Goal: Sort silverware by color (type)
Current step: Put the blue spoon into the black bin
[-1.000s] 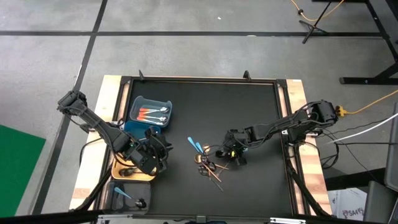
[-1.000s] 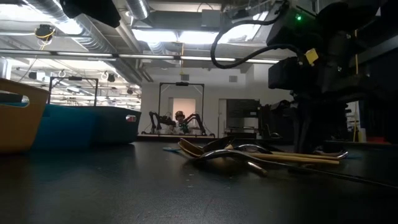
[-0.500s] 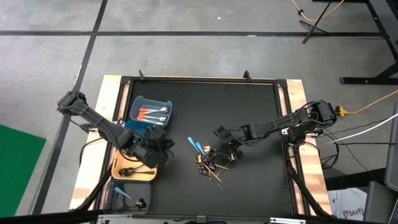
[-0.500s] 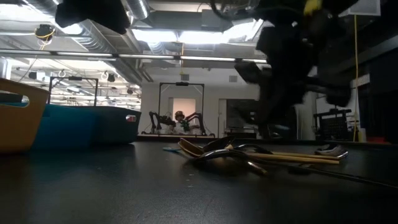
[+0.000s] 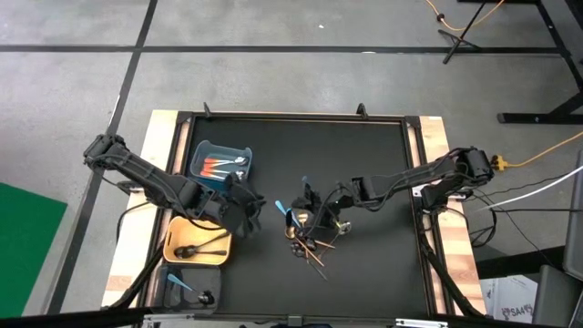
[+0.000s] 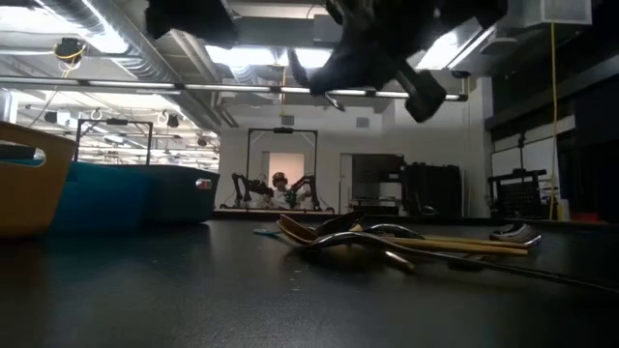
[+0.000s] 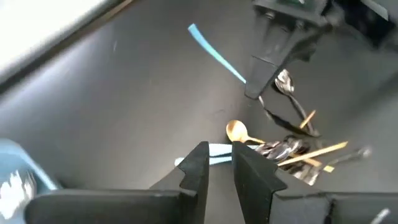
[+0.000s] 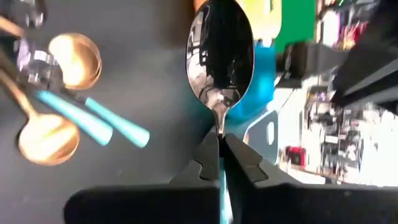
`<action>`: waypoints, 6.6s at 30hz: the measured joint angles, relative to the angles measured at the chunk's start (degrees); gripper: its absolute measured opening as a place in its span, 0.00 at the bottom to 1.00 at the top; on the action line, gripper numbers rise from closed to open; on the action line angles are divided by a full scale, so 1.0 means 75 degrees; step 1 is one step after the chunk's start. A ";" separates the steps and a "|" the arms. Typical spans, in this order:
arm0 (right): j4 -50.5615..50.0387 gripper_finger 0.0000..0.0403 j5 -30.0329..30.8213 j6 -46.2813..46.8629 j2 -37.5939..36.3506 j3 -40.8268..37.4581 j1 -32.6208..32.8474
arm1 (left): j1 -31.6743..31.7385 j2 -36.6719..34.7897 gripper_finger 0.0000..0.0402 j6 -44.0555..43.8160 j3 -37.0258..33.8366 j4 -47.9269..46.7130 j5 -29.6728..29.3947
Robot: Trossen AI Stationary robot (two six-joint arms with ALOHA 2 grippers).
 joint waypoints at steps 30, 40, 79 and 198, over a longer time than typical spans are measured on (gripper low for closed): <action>0.3064 0.00 -0.4195 0.4362 -0.0006 0.0351 0.0000 | 0.0026 0.0000 0.16 0.4603 0.0000 0.2592 0.1204; 0.3965 0.00 -0.2677 0.5638 -0.0010 0.0351 -0.0003 | 0.0027 0.0000 0.16 0.4586 0.0000 0.2701 0.1263; 0.5574 0.00 0.0770 0.6086 -0.0010 0.0351 -0.0009 | 0.0620 0.0003 0.16 0.3790 0.0000 0.3873 -0.1440; -0.3073 0.29 0.1236 0.8913 -0.0750 0.0346 -0.0009 | -0.4917 0.1857 0.02 -0.6413 -0.0676 -0.1602 0.7126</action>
